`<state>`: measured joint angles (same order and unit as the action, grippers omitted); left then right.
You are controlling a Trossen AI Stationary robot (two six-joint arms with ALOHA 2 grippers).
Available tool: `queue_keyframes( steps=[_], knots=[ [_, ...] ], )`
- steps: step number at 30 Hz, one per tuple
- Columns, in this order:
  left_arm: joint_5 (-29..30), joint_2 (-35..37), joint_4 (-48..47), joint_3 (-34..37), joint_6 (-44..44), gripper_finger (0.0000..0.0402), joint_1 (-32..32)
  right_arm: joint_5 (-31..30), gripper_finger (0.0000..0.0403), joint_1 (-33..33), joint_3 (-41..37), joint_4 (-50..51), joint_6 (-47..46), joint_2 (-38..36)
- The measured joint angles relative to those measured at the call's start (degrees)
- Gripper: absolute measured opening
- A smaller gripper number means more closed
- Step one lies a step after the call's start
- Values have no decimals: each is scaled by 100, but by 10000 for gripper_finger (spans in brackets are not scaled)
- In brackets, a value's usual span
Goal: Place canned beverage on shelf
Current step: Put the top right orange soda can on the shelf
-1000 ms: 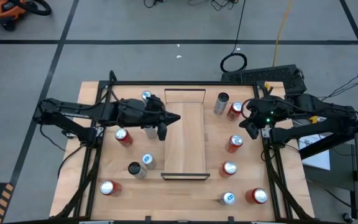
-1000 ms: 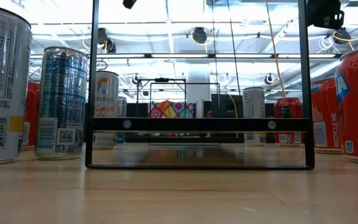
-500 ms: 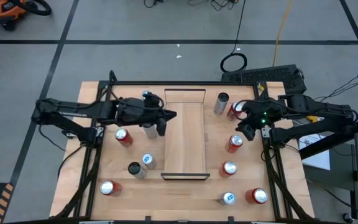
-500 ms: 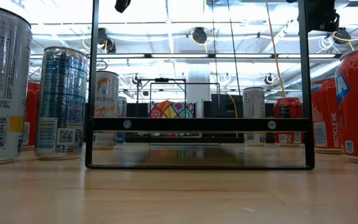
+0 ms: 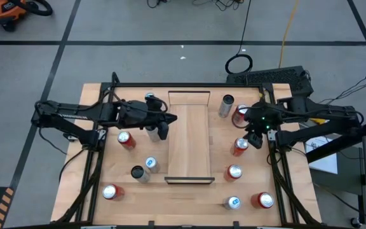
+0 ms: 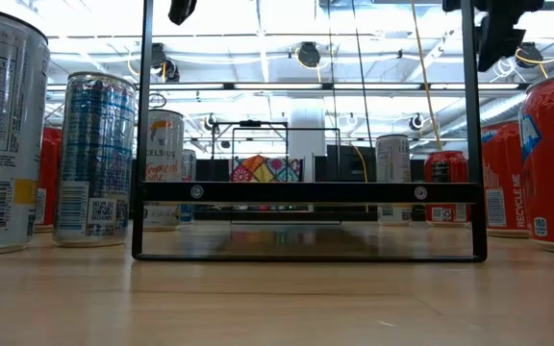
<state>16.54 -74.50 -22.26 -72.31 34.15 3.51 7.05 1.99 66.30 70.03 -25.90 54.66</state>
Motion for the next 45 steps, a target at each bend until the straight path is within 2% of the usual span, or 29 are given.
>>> queue_keyframes(
  steps=[4, 13, 19, 25, 40, 45],
  knots=[
    [-1, 0, -67, 0, -2, 18, 0, 363, 203, -135, 0, 177, 583, 145],
    [-136, 0, -109, 0, -2, 18, 41, 188, 309, -209, -2, 154, 1716, 582],
    [-69, -2, -105, 0, -2, 18, 156, 184, 352, -200, -1, 184, 2175, 968],
    [73, -2, -105, 2, 0, 18, 257, 196, 361, -95, -2, 202, 2498, 1269],
    [54, -4, -105, 2, -2, 18, 302, 344, 362, 138, -657, -81, 2223, 1306],
    [21, -4, -105, 3, -4, 18, 306, 312, 378, 136, -902, -259, 1889, 1308]
  ],
)
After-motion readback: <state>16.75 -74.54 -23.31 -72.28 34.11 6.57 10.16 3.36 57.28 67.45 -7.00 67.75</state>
